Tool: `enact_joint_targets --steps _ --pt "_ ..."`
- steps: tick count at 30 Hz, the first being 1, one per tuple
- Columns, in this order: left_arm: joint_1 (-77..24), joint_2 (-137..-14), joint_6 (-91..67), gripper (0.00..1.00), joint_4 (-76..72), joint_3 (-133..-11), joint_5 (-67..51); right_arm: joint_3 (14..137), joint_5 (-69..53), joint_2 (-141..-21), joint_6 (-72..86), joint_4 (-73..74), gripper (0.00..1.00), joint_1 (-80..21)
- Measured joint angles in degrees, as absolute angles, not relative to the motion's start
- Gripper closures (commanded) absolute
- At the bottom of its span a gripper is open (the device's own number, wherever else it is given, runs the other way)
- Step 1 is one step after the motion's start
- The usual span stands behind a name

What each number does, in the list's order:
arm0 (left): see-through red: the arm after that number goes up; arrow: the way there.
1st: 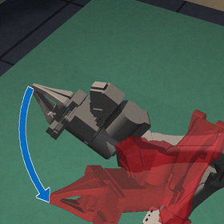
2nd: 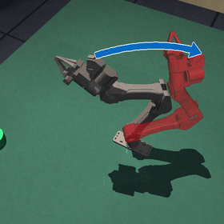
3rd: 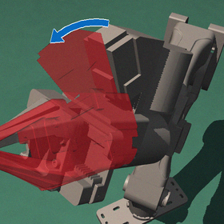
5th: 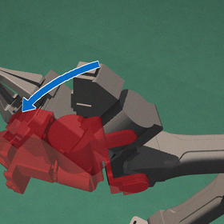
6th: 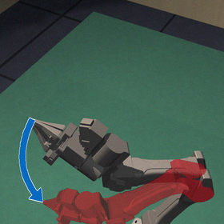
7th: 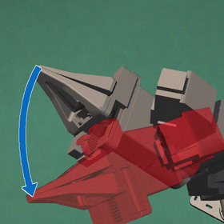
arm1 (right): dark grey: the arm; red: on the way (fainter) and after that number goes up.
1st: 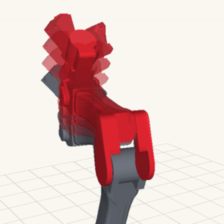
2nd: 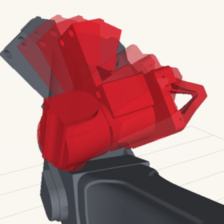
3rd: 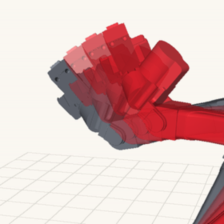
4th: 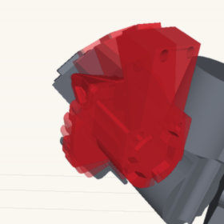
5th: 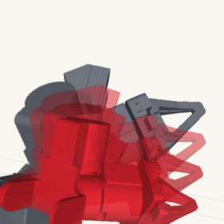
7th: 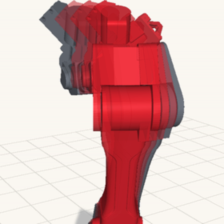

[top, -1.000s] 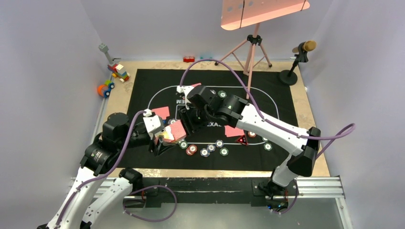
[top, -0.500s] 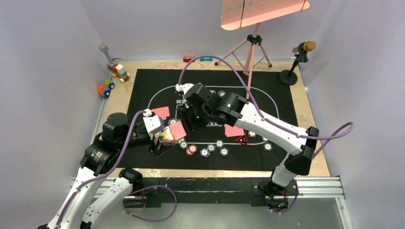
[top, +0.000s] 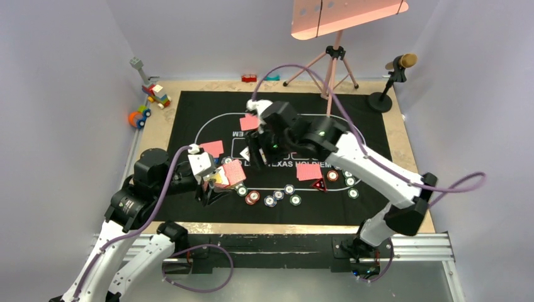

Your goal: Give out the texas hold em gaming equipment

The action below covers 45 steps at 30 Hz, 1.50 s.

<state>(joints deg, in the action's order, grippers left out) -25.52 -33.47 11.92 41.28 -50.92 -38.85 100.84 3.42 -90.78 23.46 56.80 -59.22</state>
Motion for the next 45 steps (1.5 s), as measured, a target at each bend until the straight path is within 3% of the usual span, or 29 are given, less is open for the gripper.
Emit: enact_joint_targets --steps 6,10,17,28,30,34,41,45 --pt "-25.52 -33.47 12.62 0.97 41.25 -51.13 -39.18 91.79 -9.34 -76.4 25.36 47.59 0.17 -48.16" --pt "-25.52 -33.47 12.62 0.97 41.25 -51.13 -39.24 84.88 -21.5 -70.28 29.3 37.47 0.12 -45.63" --pt "-25.52 -33.5 12.64 0.97 41.19 -51.57 -39.22 77.25 -36.84 -76.18 36.58 22.98 0.08 -46.3" --pt "-25.52 -34.5 12.62 0.96 41.12 -51.72 -39.2 75.75 -40.27 -83.2 44.75 11.84 0.06 -50.19" --pt "-25.52 -34.65 12.64 0.97 40.99 -51.75 -39.03 74.87 -40.27 -83.59 46.94 9.04 0.12 -50.76" --pt "-25.52 -34.89 12.62 0.96 40.14 -51.77 -38.3 72.66 -40.23 -84.71 51.07 4.08 0.34 -52.01" --pt "-25.52 -35.57 12.6 0.96 39.46 -51.77 -37.6 71.16 -40.05 -86.17 55.55 0.03 0.62 -53.08" --pt "-25.52 -35.55 12.62 0.95 39.09 -52.21 -37.45 70.74 -40.01 -86.37 57.49 -1.63 0.85 -52.97"
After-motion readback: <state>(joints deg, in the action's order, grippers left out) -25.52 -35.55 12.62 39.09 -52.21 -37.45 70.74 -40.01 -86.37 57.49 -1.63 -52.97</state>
